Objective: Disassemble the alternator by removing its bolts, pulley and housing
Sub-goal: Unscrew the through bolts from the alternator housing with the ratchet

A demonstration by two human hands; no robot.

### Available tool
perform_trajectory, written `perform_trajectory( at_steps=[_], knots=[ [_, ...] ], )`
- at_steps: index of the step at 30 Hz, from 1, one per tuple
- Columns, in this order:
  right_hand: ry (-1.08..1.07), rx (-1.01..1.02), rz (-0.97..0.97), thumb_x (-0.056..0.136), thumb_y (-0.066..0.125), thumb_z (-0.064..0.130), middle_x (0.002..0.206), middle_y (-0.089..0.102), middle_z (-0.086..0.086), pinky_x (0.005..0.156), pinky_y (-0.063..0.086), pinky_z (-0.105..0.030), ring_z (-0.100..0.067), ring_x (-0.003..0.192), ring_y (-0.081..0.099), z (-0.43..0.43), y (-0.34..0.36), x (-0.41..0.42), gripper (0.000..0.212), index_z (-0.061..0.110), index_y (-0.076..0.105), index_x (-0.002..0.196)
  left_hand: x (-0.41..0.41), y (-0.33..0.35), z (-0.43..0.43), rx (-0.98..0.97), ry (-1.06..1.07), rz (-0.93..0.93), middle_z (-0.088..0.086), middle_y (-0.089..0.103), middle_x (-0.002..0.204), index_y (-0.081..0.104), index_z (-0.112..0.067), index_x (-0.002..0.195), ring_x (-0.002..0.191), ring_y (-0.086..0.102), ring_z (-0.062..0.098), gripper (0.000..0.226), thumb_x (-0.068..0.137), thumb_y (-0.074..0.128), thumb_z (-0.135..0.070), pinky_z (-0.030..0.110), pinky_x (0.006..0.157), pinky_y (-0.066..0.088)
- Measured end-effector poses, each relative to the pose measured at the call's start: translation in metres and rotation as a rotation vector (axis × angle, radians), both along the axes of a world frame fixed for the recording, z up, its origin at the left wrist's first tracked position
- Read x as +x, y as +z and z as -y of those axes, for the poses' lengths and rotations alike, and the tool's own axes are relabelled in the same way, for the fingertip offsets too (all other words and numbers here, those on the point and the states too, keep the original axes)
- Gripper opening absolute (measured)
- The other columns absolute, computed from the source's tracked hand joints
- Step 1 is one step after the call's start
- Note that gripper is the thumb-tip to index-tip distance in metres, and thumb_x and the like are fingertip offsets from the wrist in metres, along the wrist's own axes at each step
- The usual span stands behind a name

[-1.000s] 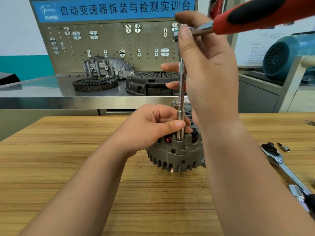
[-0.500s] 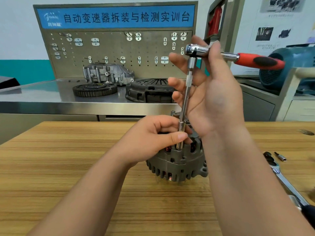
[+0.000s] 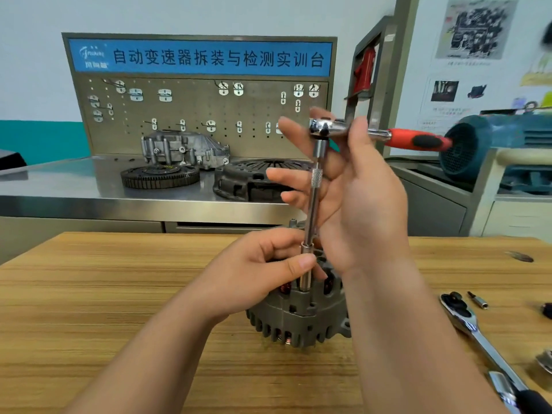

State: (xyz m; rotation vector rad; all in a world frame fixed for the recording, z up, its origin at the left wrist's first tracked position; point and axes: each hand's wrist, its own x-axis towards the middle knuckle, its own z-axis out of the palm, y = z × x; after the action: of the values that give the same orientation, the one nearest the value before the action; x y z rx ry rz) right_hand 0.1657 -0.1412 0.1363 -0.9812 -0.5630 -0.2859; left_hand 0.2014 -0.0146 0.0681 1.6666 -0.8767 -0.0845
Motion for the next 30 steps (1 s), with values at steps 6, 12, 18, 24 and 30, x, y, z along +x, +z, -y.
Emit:
perform_trajectory(
  at_steps=[6,12,18,24,30],
  knots=[
    [-0.09,-0.011,0.058,0.09,0.044,0.048,0.103,0.073,-0.004,0.05,0.052,-0.021,-0.016,0.065,0.069,-0.003,-0.0041,0.0022,0.035,0.034,0.057,0.119,-0.0004,0.0003,0.0013,0.053,0.056,0.057,-0.004,0.075,0.083,0.067,-0.012,0.098,0.082,0.07,0.009,0.018,0.085,0.059,-0.02,0.021,0.076,0.052],
    [-0.261,-0.087,0.258,0.092,0.056,0.025,0.126,0.064,0.006,0.057,0.053,-0.02,-0.017,0.083,0.07,-0.0051,-0.0046,0.0009,0.028,0.032,0.062,0.119,-0.0047,0.0019,0.0018,0.042,0.086,0.108,-0.005,0.075,0.079,0.064,-0.001,0.097,0.077,0.07,0.008,0.02,0.086,0.066,-0.017,0.022,0.073,0.055],
    [0.009,-0.011,0.04,0.1,0.028,0.045,0.107,0.074,-0.001,0.048,0.052,-0.022,-0.019,0.062,0.071,0.0016,-0.0025,0.0014,0.043,0.019,0.055,0.122,-0.0067,0.0025,0.0038,0.039,0.05,0.09,0.004,0.074,0.099,0.063,-0.007,0.114,0.096,0.069,0.017,0.03,0.089,0.057,-0.022,0.031,0.087,0.054],
    [-0.108,-0.034,0.127,0.089,0.045,0.05,0.115,0.07,-0.002,0.049,0.051,-0.021,-0.016,0.067,0.07,-0.003,-0.0059,0.0019,0.045,0.032,0.054,0.129,-0.0059,0.0014,0.0047,0.041,0.105,0.09,-0.005,0.074,0.08,0.068,-0.009,0.095,0.08,0.07,0.009,0.016,0.087,0.064,-0.022,0.024,0.077,0.055],
    [-0.194,-0.08,0.265,0.094,0.05,0.029,0.124,0.065,0.009,0.051,0.052,-0.019,-0.018,0.077,0.071,-0.0047,-0.0044,0.0004,0.027,0.032,0.06,0.12,-0.0097,0.0018,0.0073,-0.002,0.126,0.068,0.004,0.075,0.087,0.065,0.001,0.1,0.088,0.071,0.019,0.031,0.081,0.065,-0.024,0.039,0.085,0.056]
  ],
)
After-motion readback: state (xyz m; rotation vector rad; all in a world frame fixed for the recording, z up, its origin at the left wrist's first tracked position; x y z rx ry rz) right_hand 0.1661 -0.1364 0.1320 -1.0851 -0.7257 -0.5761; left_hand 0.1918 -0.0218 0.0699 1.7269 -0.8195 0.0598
